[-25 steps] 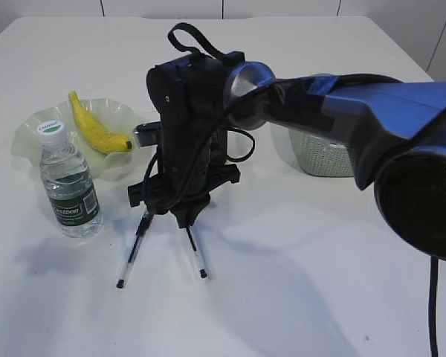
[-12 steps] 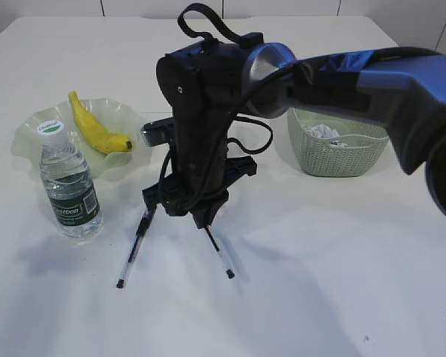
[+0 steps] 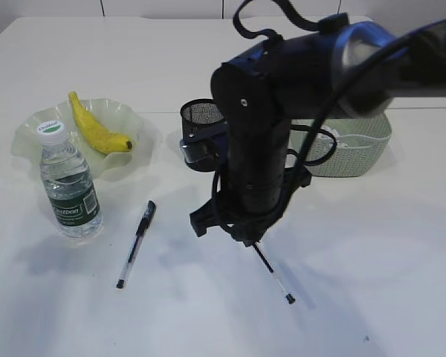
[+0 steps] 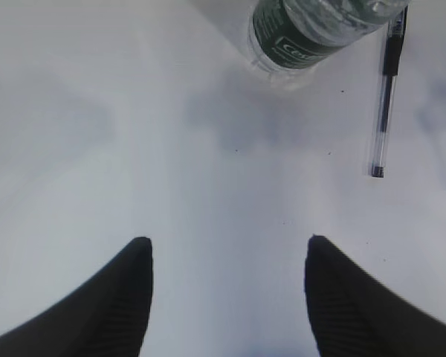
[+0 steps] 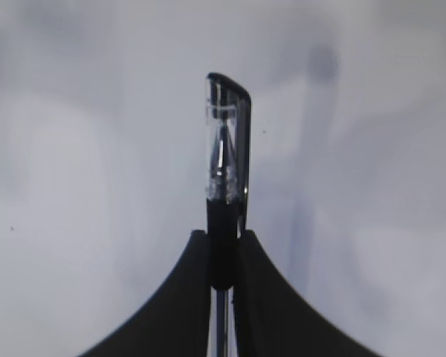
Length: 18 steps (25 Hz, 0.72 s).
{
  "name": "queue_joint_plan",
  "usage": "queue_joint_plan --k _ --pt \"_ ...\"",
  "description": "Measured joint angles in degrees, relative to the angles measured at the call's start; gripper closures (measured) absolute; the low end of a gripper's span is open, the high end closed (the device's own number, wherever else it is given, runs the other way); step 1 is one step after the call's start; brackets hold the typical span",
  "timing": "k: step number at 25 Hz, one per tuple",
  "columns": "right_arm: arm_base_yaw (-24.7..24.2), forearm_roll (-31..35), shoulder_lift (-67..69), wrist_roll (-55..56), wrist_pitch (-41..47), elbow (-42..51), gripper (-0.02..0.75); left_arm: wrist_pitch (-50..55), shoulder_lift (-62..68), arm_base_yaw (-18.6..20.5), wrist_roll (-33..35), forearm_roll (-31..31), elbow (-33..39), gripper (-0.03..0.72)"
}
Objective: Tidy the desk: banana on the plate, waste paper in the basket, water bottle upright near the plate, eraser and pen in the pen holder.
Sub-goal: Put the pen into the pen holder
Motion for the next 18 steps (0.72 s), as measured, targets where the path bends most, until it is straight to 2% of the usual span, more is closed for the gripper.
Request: queue_joint_plan --k 8,15,18 --pt "-2.8 -1.3 -13.5 -0.1 -13.5 17.2 0.706 0.0 0.0 0.0 0.0 0.0 0.0 0.236" --pt "-8.6 -2.4 -18.6 -0.4 -25.8 18.9 0.706 0.1 0.0 0.0 0.0 0.0 0.0 0.236" --pt "-9.4 -2.5 -18.6 -0.5 -33.2 19.1 0.706 0.8 0.0 0.0 0.0 0.0 0.0 0.236"
